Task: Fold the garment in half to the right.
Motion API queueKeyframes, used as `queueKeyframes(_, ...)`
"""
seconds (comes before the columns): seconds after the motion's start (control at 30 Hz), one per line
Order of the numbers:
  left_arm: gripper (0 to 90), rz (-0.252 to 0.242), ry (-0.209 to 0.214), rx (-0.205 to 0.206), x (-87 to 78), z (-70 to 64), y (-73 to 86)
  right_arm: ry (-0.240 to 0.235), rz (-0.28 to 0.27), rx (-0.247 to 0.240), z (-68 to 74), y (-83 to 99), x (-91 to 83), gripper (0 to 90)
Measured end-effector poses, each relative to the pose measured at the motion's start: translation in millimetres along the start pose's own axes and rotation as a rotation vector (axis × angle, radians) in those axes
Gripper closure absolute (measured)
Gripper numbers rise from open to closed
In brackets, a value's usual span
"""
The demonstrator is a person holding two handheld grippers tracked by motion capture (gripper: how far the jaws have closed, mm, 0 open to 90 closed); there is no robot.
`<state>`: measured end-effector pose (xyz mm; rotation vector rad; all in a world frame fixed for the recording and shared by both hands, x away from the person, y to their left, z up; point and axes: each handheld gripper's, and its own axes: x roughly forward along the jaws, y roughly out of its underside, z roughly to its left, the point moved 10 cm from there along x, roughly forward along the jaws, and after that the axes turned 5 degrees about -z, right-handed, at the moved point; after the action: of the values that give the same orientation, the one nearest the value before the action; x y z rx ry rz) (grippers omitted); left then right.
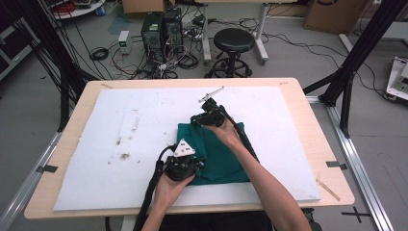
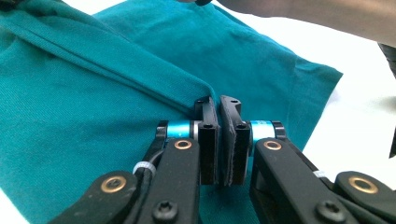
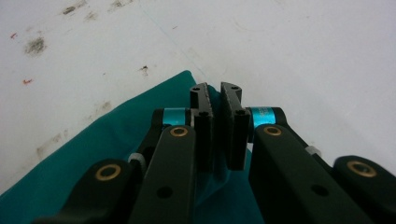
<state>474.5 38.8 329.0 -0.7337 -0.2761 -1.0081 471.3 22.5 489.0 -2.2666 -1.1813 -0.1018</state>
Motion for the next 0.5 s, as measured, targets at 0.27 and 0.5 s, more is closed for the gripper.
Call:
queueKeyframes(0.27, 85.8, -0.001, 0.018, 0.009, 9.3, -8.8, -3.3, 0.019, -0.012, 0.012, -6.3, 6.8, -11.7, 85.5)
queueKeyframes(0.5, 85.7, -0.001, 0.043, 0.016, 19.4, -17.6, -7.9, 0.032, -0.02, 0.032, -16.2, 15.9, -22.6, 85.4)
